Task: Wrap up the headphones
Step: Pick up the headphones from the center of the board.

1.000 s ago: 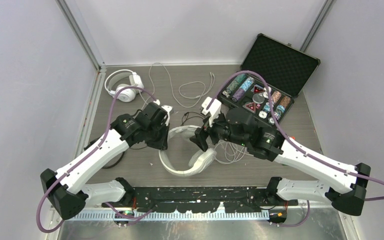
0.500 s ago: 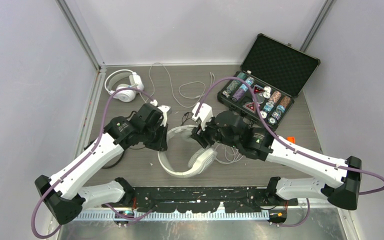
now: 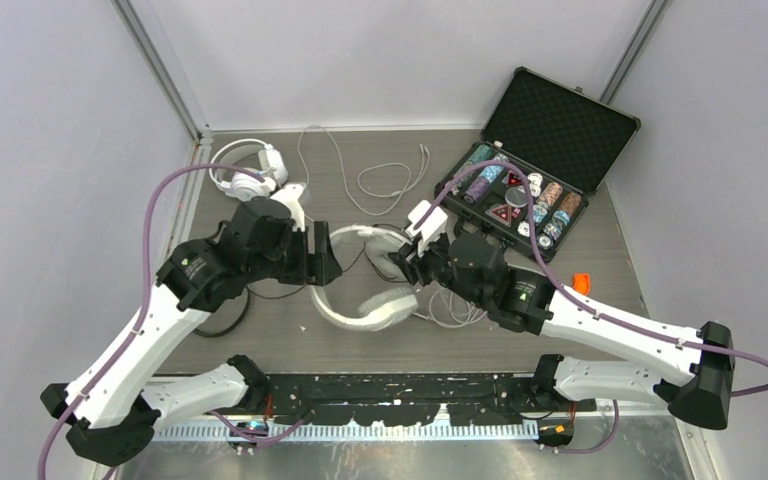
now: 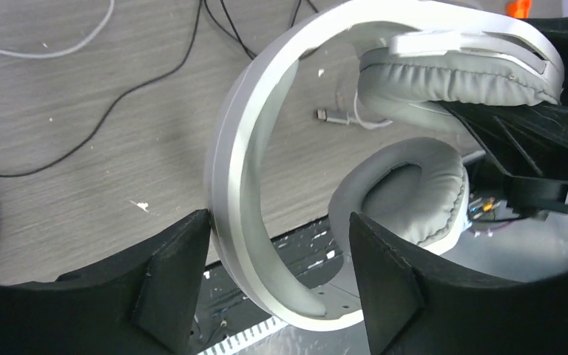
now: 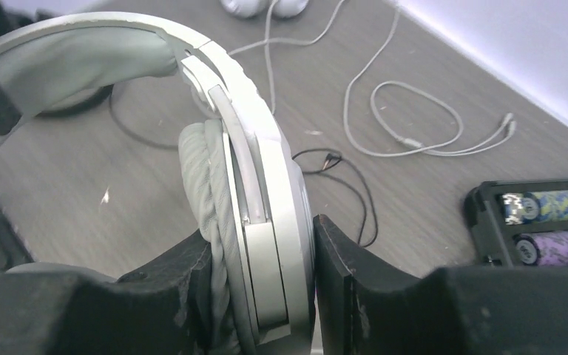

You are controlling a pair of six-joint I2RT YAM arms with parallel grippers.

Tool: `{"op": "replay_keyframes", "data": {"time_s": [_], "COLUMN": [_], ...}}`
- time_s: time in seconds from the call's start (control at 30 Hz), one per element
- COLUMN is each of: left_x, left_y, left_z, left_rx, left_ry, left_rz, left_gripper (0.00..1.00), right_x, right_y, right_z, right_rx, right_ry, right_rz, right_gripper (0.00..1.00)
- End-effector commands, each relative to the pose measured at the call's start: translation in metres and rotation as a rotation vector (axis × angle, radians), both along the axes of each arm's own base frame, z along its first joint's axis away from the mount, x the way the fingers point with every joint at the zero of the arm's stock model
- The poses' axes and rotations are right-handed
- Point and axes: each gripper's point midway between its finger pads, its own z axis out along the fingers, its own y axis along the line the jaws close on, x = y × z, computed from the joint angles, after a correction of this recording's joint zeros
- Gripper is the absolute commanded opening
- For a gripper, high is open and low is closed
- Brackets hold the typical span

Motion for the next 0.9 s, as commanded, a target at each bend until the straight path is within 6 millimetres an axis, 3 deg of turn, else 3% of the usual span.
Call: {"op": "replay_keyframes", "data": {"time_s": [0.0,0.27,0.4,0.67,0.87], "left_x": [0.019,0.064,0.081,0.097,0.104], "left_y": [0.007,0.028,0.027,0.019,0.009], "left_z": [0.019,0.018,0.024,0.017,0.019], "left_rx": [0.013,0.281,0.321,0.346,0.322], "left_ry": [-0.071,-0.145,-0.197,-0.225,-0.253], "left_rz": [0.095,0.181,0.197,0.192,0.167], "left_gripper": [0.72,0.69,0.65,0.56,0.55], "right_x": [0.029,0.042,0.044,0.045,0.043], "right_y": [-0.01,-0.01,-0.009,-0.011,-0.005], "right_z": [0.085,0.087,0.081,0.073,0.069], "right_rx": [0.324,0.366,0.375,0.397,0.396], "right_ry": [-0.13,-0.097,-0.074,-0.049,-0.035], "right_rz": [-0.194,-0.292,-0.316,-0.341,-0.317], "right_gripper": [0.04,0.0,0.0,0.0,0.0]}}
